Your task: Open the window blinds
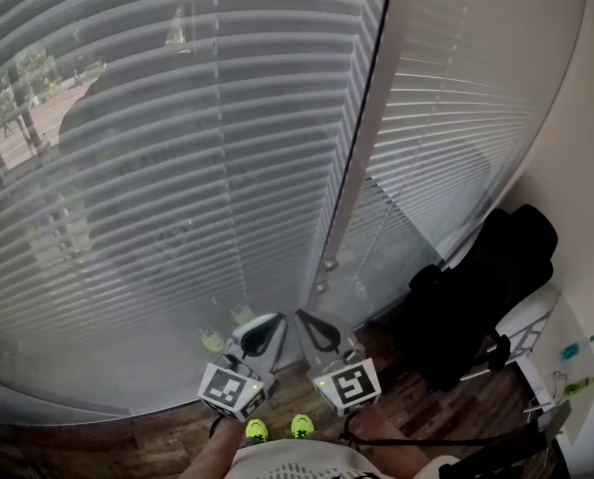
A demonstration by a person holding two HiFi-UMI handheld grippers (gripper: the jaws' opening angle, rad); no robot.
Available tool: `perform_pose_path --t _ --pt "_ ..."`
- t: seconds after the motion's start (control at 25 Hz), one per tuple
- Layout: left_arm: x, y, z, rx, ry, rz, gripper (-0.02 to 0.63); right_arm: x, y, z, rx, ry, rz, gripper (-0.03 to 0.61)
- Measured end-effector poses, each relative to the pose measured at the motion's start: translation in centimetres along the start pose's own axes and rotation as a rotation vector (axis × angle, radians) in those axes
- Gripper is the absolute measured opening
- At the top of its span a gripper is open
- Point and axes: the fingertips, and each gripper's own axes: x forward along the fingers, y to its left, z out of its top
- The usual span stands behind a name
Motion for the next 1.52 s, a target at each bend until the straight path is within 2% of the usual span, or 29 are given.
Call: perform_pose_path --t 0.12,0.28,0.52,0.56,0.68,0.84,1.24,1.52 --pt "1.1 0.5 0.0 -0.007 -0.001 0.026 -0.008 0.5 -0.7 -0.2 -0.009 -0.001 0.018 0.008" --pt "3.4 0.9 0.1 -0.004 -0.003 0.020 -0.008 1.3 -2.7 -0.3 0.006 -0.005 0.021 0.008" --pt "5.2 0.9 -0.3 0.004 0.006 0.013 -0.008 1.4 -5.6 -0.1 -0.039 -0.029 -0.014 0.009" --pt "5.5 0.8 -0.6 0.005 0.008 0.011 -0.008 1.3 -6.2 -0.3 -0.053 -0.036 -0.032 0.016" --pt "6.1 1.1 -1.2 0.006 0.006 0.009 -0.008 1.3 -7.9 -1.0 -0.092 -0.032 -0.093 0.099" --pt "6.7 1.3 0.0 0.019 0.002 0.004 -0.008 1.6 -9.6 -0.1 -0.129 -0.008 -0.154 0.118" --pt "6.7 1.9 -0.4 0.005 0.003 0.024 -0.008 2.6 -10.6 -1.7 -0.165 0.068 -0.167 0.156" --pt "6.1 2.1 -1.0 0.000 0.009 0.043 -0.008 3.3 -11.1 -2.5 -0.204 0.087 -0.162 0.158"
